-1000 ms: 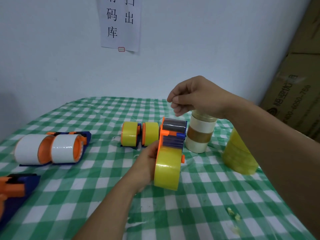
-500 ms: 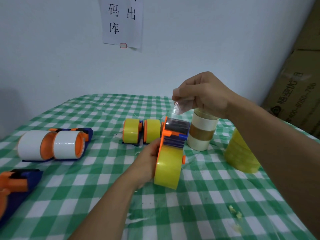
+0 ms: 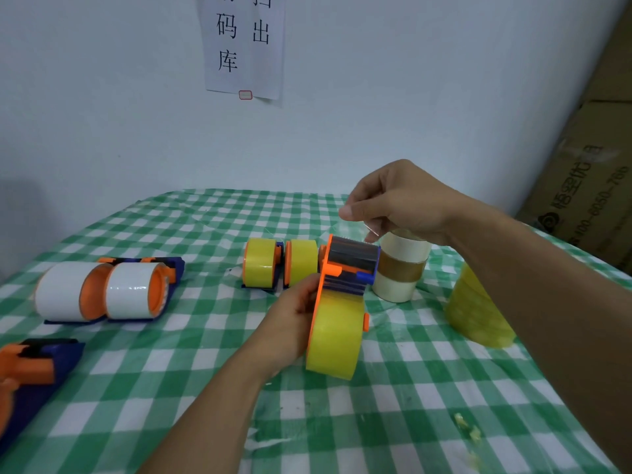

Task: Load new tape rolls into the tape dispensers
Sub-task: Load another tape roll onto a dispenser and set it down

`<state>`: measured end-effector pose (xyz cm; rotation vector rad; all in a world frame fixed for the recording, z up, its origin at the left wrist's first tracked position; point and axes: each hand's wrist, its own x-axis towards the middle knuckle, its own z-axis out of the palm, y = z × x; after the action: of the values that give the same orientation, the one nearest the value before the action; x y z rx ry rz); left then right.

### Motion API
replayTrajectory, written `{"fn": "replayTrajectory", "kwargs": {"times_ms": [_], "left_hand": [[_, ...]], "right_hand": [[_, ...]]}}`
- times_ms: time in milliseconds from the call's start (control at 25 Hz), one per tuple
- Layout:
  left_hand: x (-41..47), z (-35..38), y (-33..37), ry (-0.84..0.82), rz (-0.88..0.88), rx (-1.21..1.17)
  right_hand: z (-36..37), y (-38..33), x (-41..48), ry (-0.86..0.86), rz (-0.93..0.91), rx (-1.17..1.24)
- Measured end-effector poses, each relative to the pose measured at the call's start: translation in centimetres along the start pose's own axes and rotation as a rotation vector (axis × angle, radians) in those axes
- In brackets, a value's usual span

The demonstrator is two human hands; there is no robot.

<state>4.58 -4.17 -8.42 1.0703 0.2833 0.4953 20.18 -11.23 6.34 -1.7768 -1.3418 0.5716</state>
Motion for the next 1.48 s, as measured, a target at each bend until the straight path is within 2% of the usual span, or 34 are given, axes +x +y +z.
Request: {"fn": "replayTrajectory", "kwargs": {"times_ms": [160,320,400,520,680,920,1320,1480], "left_hand": [[0.0,-0.3,-0.1,-0.044,-0.003,0.021],[-0.2,-0.4,-0.2,-0.099,0.013,0.039],[-0.5,-0.3,-0.1,-0.117,0.042,0.065],[-0.5,0.0,-0.1,-0.120,0.102,0.070],[-0.2,-0.2,-0.5,-0.035,0.203,0.161],[0.2,-0.8,-0.8,-0.008,0.183,0.143],[0.0,-0.7,-1.1,-0.015,0.282,0.190],[0.3,-0.8,-0.9,0.027,0.284,0.165]], "right_hand": [[0.4,0.0,-0.2,-0.099,0.090,0.048],[2.1,2.0,0.0,-0.189,0.279,0.438],[3.1,3.2,-0.2,-0.193,0.307,0.527],[4.7,4.5,-0.4,-0.149,0.324,0.672],[5.7,4.8,-0.1,-0.007,0.332,0.837],[6.2,4.6,0.0,0.022,0.316,0.812],[6.3,4.5,0.3,0.061,0.291,0.830],[6.4,4.6,0.2,0.015,0.263,0.811]]}}
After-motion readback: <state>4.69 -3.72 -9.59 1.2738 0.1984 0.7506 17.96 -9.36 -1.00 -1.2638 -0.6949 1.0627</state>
